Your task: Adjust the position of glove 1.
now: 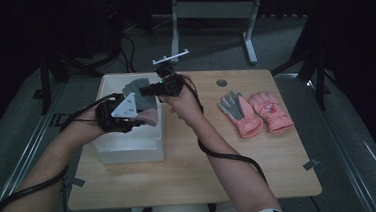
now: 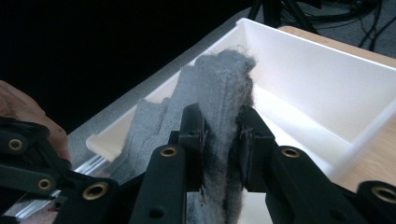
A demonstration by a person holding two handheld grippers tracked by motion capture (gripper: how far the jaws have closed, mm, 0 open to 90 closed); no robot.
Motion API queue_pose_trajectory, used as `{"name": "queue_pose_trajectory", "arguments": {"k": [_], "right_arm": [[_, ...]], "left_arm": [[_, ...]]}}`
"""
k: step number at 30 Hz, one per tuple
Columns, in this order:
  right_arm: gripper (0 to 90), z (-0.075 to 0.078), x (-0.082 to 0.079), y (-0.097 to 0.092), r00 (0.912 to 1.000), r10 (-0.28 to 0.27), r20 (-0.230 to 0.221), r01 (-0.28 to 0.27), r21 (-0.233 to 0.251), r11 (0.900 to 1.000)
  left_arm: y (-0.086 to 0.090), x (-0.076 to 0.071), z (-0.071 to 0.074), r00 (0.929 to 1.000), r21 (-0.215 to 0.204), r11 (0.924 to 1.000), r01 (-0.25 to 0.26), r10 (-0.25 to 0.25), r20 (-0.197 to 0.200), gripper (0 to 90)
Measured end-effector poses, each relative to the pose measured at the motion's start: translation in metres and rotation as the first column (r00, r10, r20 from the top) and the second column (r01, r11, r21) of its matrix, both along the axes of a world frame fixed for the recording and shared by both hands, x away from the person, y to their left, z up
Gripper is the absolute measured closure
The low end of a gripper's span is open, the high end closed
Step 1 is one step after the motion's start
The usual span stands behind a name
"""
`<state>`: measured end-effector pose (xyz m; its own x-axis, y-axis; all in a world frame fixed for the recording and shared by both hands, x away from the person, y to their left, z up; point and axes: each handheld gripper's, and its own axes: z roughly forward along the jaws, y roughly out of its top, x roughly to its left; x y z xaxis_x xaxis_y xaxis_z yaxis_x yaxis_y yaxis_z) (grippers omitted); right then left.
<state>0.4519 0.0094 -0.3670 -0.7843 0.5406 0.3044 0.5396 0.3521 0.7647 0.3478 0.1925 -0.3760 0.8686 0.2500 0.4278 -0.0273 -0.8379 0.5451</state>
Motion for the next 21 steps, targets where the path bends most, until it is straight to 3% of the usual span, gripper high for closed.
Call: {"name": "queue_pose_trajectory", "arguments": {"k": [1, 4, 7, 9, 10, 11, 12, 14, 19, 21], "right_arm": [[74.4, 0.0, 0.0, 0.0, 1.0, 0.0, 0.0, 0.0, 0.0, 1.0], [74.4, -0.013, 0.001, 0.023, 0.9998, 0.0, -0.018, 0.0, -0.004, 1.0], [74.4, -0.021, 0.002, 0.031, 0.9996, 0.005, -0.029, -0.005, -0.014, 0.9999], [74.4, -0.031, 0.003, 0.036, 0.9994, -0.002, -0.034, 0.001, -0.039, 0.9992], [74.4, -0.038, 0.004, 0.039, 0.9994, -0.01, -0.032, 0.007, -0.067, 0.9978], [74.4, -0.038, 0.004, 0.039, 0.9994, -0.01, -0.032, 0.007, -0.067, 0.9978], [74.4, -0.047, 0.004, 0.042, 0.9995, -0.022, -0.022, 0.02, -0.109, 0.9938], [74.4, -0.051, 0.004, 0.044, 0.9994, -0.03, -0.017, 0.027, -0.131, 0.991], [74.4, -0.068, 0.009, 0.05, 0.9982, -0.054, -0.027, 0.047, -0.214, 0.9758], [74.4, -0.072, 0.011, 0.052, 0.9969, -0.07, -0.035, 0.06, -0.238, 0.9695]], "left_arm": [[0.0, 0.0, 0.0, 1.0, 0.0, 1.0, 0.0, 0.0, 0.0, 67.0], [0.018, 0.002, -0.014, 0.9999, 0.025, 0.9997, -0.003, 0.003, -0.016, 66.8], [0.024, 0.003, -0.023, 0.9996, 0.032, 0.9995, 0.005, -0.004, -0.029, 66.6], [0.025, 0.005, -0.033, 0.9992, 0.04, 0.9991, 0.011, -0.01, -0.038, 66.6], [0.025, 0.01, -0.043, 0.9981, 0.049, 0.9988, 0.006, -0.003, -0.062, 66.6], [0.025, 0.01, -0.043, 0.9981, 0.049, 0.9988, 0.006, -0.003, -0.062, 66.6], [0.022, 0.014, -0.052, 0.9961, 0.061, 0.9981, 0.007, -0.002, -0.088, 66.6], [0.019, 0.019, -0.06, 0.9938, 0.072, 0.9973, 0.012, -0.004, -0.111, 66.6], [0.014, 0.027, -0.072, 0.9917, 0.113, 0.9928, 0.038, -0.024, -0.126, 66.6], [0.008, 0.03, -0.08, 0.9922, 0.169, 0.9842, 0.054, -0.034, -0.12, 66.6]]}}
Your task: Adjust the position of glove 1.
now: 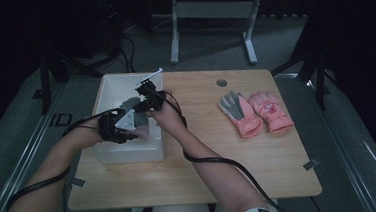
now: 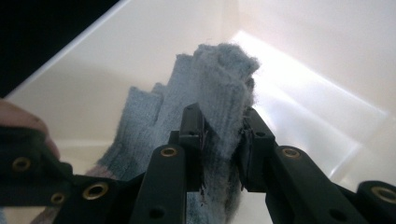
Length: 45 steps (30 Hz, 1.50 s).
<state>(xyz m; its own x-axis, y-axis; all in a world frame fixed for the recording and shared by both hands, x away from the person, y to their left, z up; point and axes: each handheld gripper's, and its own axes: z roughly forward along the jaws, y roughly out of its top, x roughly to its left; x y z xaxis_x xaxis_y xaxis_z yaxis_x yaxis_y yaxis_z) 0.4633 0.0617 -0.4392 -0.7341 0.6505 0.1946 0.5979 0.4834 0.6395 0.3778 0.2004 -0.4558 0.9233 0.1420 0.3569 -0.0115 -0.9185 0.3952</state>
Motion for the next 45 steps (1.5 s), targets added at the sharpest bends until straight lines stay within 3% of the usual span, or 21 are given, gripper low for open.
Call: {"name": "queue_pose_trajectory", "arguments": {"k": [1, 2, 6, 11, 12, 15, 19, 21, 25, 29, 32, 34, 37, 40, 45], "right_arm": [[74.4, 0.0, 0.0, 0.0, 1.0, 0.0, 0.0, 0.0, 0.0, 1.0], [74.4, -0.005, 0.001, 0.004, 1.0, -0.007, -0.002, 0.007, -0.038, 0.9992], [73.9, -0.008, 0.003, 0.011, 0.9999, -0.007, -0.008, 0.006, -0.084, 0.9965], [70.6, -0.008, 0.006, 0.014, 0.9995, -0.031, -0.006, 0.031, -0.106, 0.9939], [61.9, -0.007, 0.006, 0.012, 0.9993, -0.037, 0.006, 0.037, -0.088, 0.9955], [60.0, -0.005, 0.006, 0.011, 0.9994, -0.03, 0.018, 0.032, -0.081, 0.9962], [55.7, 0.002, 0.009, -0.002, 0.9985, -0.054, 0.007, 0.054, -0.031, 0.9981], [53.2, 0.005, 0.009, -0.007, 0.9989, -0.046, 0.009, 0.046, -0.036, 0.9983], [50.6, 0.014, 0.009, -0.016, 0.999, -0.044, 0.011, 0.044, -0.008, 0.999], [47.5, 0.023, 0.009, -0.028, 0.9987, -0.05, 0.012, 0.049, 0.028, 0.9984], [46.6, 0.032, 0.006, -0.041, 0.9984, -0.052, 0.021, 0.051, 0.062, 0.9968], [46.6, 0.038, 0.004, -0.052, 0.9976, -0.065, 0.024, 0.062, 0.092, 0.9938], [46.6, 0.045, 0.0, -0.066, 0.9968, -0.073, 0.03, 0.069, 0.125, 0.9897], [46.7, 0.048, -0.008, -0.076, 0.9973, -0.057, 0.047, 0.05, 0.133, 0.9898], [47.8, 0.053, -0.02, -0.092, 0.9966, -0.031, 0.076, 0.02, 0.139, 0.99]], "left_arm": [[0.0, 0.0, 0.0, 1.0, 0.0, 1.0, 0.0, 0.0, 0.0, 66.5], [-0.005, 0.001, -0.005, 0.9999, 0.055, 0.9984, 0.011, -0.012, 0.01, 66.5], [-0.014, 0.003, -0.016, 0.9983, 0.153, 0.9879, 0.028, -0.035, 0.047, 66.3], [-0.017, 0.007, -0.017, 0.9982, 0.149, 0.9884, 0.031, -0.038, 0.047, 65.6], [-0.019, 0.011, -0.02, 0.998, 0.167, 0.9854, 0.034, -0.042, 0.048, 65.6], [-0.022, 0.014, -0.024, 0.9979, 0.191, 0.981, 0.035, -0.044, 0.046, 64.9], [-0.028, 0.019, -0.033, 0.9993, 0.221, 0.9746, 0.035, -0.037, 0.003, 63.5], [-0.029, 0.021, -0.036, 0.9996, 0.233, 0.9721, 0.03, -0.028, -0.009, 61.2], [-0.029, 0.023, -0.033, 0.9998, 0.226, 0.9741, -0.017, 0.017, -0.001, 56.6], [-0.027, 0.021, -0.023, 0.9983, 0.205, 0.977, -0.059, 0.058, 0.008, 45.1], [-0.022, 0.017, -0.007, 0.9962, 0.126, 0.9882, -0.087, 0.086, 0.015, 44.0], [-0.019, 0.015, 0.001, 0.9956, 0.094, 0.9912, -0.093, 0.092, 0.013, 44.0], [-0.019, 0.012, 0.008, 0.9938, 0.089, 0.9898, -0.111, 0.111, 0.013, 42.8], [-0.025, 0.007, 0.012, 0.9943, 0.113, 0.9879, -0.106, 0.104, 0.024, 43.3], [-0.034, 0.003, 0.021, 0.9945, 0.05, 0.9933, -0.104, 0.105, -0.004, 44.5]]}}
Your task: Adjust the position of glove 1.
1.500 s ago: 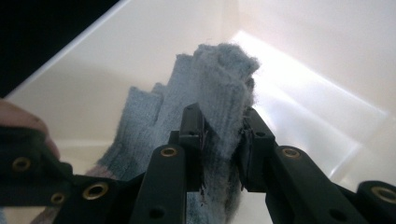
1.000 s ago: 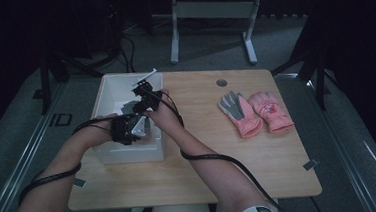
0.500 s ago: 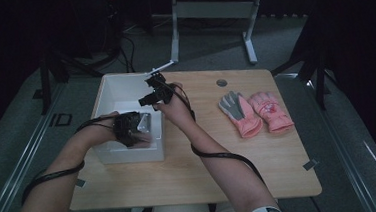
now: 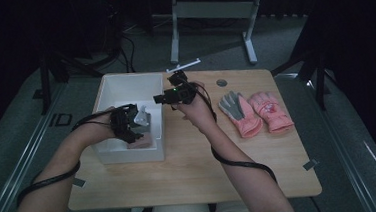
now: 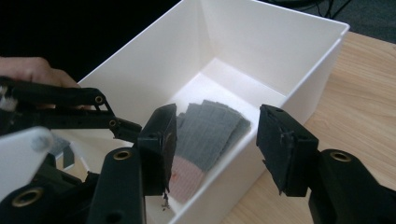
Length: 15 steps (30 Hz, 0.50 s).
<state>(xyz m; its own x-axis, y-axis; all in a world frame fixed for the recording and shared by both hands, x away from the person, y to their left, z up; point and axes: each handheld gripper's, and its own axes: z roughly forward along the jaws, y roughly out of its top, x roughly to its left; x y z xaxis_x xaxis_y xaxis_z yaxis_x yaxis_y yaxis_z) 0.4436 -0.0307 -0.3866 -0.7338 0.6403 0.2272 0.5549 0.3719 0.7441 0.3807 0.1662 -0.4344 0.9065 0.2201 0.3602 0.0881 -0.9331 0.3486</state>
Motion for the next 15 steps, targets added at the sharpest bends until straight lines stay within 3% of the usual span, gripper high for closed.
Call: {"name": "queue_pose_trajectory", "arguments": {"k": [3, 7, 10, 15], "right_arm": [[48.4, 0.003, -0.005, -0.013, 0.9999, -0.004, 0.013, 0.004, 0.014, 0.9999], [48.5, 0.004, -0.009, -0.028, 0.9996, -0.009, 0.026, 0.009, 0.012, 0.9999], [48.8, 0.005, -0.01, -0.04, 0.9989, -0.026, 0.038, 0.026, 0.009, 0.9996], [49.0, 0.004, -0.012, -0.061, 0.9971, -0.049, 0.058, 0.05, -0.011, 0.9987]], "left_arm": [[-0.004, 0.0, 0.007, 0.9999, -0.018, 0.9998, 0.003, -0.003, -0.015, 45.1], [-0.01, -0.002, 0.02, 0.9992, -0.099, 0.995, 0.015, -0.019, -0.035, 47.1], [-0.018, -0.003, 0.026, 0.9986, -0.114, 0.993, 0.029, -0.034, -0.041, 47.4], [-0.032, -0.006, 0.04, 0.9954, -0.212, 0.9755, 0.06, -0.074, -0.06, 49.4]]}}
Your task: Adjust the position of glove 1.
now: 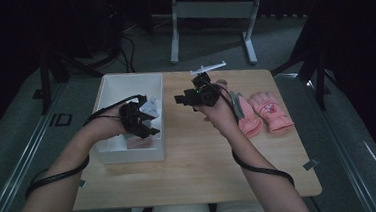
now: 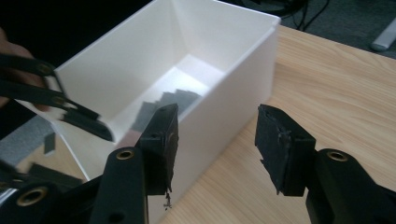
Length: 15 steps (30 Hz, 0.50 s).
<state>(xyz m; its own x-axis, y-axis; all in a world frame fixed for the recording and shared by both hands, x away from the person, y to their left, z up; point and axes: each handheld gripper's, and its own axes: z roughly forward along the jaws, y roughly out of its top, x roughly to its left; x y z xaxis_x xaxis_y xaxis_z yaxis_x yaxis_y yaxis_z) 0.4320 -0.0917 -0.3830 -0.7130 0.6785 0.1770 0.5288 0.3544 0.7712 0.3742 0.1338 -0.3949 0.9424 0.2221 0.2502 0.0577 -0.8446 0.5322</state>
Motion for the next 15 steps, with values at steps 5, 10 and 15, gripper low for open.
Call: {"name": "queue_pose_trajectory", "arguments": {"k": [5, 10, 15], "right_arm": [[51.3, -0.004, -0.006, -0.027, 0.9989, -0.026, 0.039, 0.026, -0.011, 0.9996], [53.5, -0.009, -0.012, -0.059, 0.995, -0.043, 0.09, 0.043, 0.002, 0.9991], [54.1, -0.013, -0.015, -0.094, 0.9912, -0.081, 0.105, 0.081, 0.003, 0.9967]], "left_arm": [[-0.02, -0.005, 0.009, 0.9999, -0.037, 0.9992, -0.014, 0.014, 0.001, 48.2], [-0.041, -0.008, 0.008, 0.9989, -0.077, 0.9963, -0.038, 0.036, -0.031, 37.4], [-0.063, -0.014, 0.002, 0.9992, -0.096, 0.9952, -0.02, 0.017, -0.036, 14.8]]}}
